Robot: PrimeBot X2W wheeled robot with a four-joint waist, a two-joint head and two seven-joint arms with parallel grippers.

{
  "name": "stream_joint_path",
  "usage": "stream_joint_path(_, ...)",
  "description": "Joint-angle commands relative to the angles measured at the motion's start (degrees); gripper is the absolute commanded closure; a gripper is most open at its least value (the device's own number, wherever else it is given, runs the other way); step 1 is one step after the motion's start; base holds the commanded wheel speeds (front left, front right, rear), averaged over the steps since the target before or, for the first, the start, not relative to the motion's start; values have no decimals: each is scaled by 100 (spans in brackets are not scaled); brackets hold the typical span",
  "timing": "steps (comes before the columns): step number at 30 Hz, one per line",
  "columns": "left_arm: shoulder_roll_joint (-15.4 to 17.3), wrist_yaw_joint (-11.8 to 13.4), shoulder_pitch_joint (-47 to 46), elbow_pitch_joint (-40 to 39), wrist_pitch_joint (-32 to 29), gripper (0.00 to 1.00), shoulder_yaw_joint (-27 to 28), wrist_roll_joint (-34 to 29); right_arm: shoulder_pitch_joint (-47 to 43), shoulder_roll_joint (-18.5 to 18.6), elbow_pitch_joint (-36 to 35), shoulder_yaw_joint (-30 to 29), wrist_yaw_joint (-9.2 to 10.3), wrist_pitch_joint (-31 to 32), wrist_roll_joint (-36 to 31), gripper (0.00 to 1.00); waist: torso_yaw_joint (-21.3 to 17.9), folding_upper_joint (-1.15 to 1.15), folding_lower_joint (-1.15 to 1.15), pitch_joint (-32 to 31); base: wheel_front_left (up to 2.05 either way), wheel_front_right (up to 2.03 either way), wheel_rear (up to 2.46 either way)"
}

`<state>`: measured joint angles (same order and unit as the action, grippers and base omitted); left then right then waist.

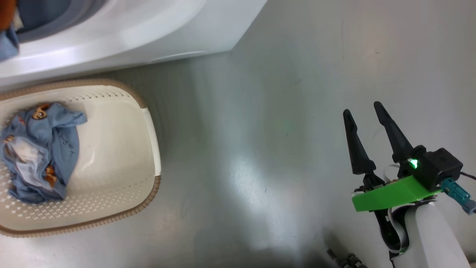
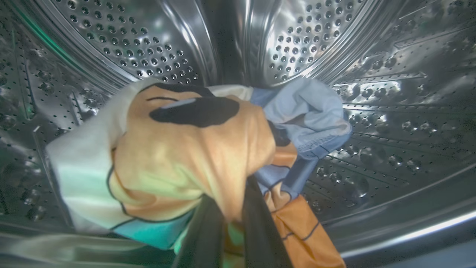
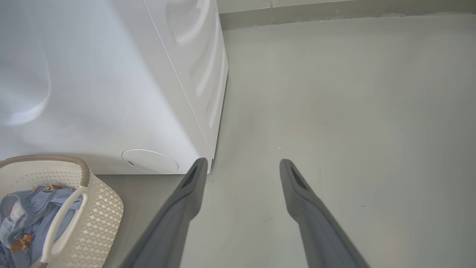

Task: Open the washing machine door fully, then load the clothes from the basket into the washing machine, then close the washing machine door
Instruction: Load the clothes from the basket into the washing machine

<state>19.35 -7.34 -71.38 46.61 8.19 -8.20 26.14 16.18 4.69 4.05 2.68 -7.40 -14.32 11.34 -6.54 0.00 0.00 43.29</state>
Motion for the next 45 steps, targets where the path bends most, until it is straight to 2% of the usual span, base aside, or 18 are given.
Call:
stream_joint_path(1, 401, -14, -158, -95, -39, 100, 33, 73, -52, -39, -121, 137, -9, -68, 74, 0, -4, 0, 0, 154, 0, 0, 0)
stream_joint_path(12, 795, -14, -609, -55, -151, 100, -372, 524, 30, -103, -63, 227, -9, -68, 94, 0, -32, 0, 0, 294, 0, 0, 0)
stream_joint_path(16, 912, -14, -803, -123, 141, 100, -495, 587, 78, -110, -50, 255, -9, -68, 98, 0, -46, 0, 0, 339, 0, 0, 0)
stream_joint_path(23, 1206, -14, -1194, -318, 652, 100, -588, 171, 180, -118, -45, 332, -9, -68, 122, 0, -120, 0, 0, 469, 0, 0, 0)
stream_joint_path(29, 1215, 84, -1102, -1066, 678, 100, -115, -214, 259, -125, 4, 354, -9, -68, 155, 0, -145, 0, 0, 529, 0, 0, 0)
stream_joint_path(33, 1025, 51, -809, -693, 679, 100, 34, -160, 268, -122, 48, 335, -9, -68, 144, 0, -97, 0, 0, 461, 0, 0, 0)
stream_joint_path(34, 995, 41, -785, -530, 670, 67, 6, -127, 266, -120, 54, 332, -9, -68, 139, 0, -84, 0, 0, 442, 0, 0, 0)
stream_joint_path(35, 956, 31, -782, -377, 647, 5, -7, -57, 262, -117, 58, 326, -9, -68, 134, 0, -71, 0, 0, 422, 0, 0, 0)
stream_joint_path(36, 935, 22, -799, -264, 640, 0, -26, -4, 260, -113, 59, 320, -9, -68, 132, 0, -57, 0, 0, 405, 0, 0, 0)
stream_joint_path(45, 788, -11, -748, 332, 298, 0, -284, 474, 236, -97, 84, 261, -9, -68, 123, 0, 70, 0, 0, 209, 0, 0, 0)
